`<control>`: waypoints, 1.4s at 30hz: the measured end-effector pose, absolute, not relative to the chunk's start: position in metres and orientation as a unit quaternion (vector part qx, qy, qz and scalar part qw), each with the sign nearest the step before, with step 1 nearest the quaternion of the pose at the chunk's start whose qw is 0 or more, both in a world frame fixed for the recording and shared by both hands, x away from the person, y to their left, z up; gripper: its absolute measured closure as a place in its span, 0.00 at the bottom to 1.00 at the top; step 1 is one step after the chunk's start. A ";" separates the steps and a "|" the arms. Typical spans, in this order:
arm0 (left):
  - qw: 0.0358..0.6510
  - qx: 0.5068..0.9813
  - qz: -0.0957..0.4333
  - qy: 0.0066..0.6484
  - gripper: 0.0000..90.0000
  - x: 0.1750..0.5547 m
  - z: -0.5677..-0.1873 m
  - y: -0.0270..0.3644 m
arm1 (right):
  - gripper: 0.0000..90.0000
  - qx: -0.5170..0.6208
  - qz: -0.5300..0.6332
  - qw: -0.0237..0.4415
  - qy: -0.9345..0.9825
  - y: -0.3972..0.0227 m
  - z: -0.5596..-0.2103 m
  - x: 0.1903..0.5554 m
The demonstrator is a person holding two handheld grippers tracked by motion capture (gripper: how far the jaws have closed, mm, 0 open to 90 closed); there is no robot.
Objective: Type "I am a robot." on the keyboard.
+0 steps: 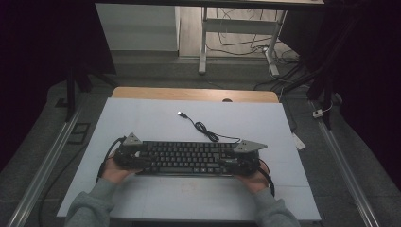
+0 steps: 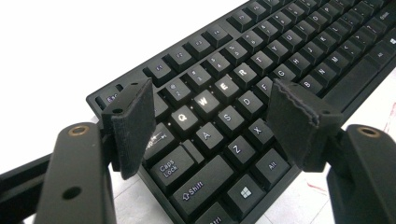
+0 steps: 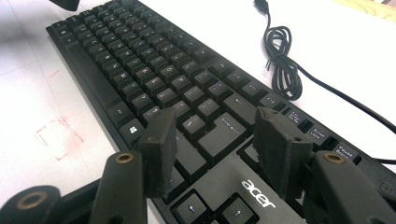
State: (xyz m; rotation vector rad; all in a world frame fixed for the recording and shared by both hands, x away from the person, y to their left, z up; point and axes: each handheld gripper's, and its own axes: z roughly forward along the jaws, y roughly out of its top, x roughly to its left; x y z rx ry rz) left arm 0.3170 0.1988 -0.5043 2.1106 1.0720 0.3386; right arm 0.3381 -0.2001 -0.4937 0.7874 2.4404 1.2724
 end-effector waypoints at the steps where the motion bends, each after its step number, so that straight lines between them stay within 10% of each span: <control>1: 0.368 0.821 0.132 0.415 0.36 0.317 -0.504 0.198 | 0.56 0.272 0.439 0.140 0.845 -0.200 -0.494 0.338; 27: 0.396 0.834 0.102 0.370 0.47 0.308 -0.499 0.173 | 0.56 0.270 0.435 0.140 0.847 -0.199 -0.494 0.339; 42: 0.391 0.855 0.076 0.333 0.88 0.305 -0.505 0.156 | 0.56 0.269 0.435 0.140 0.848 -0.198 -0.495 0.339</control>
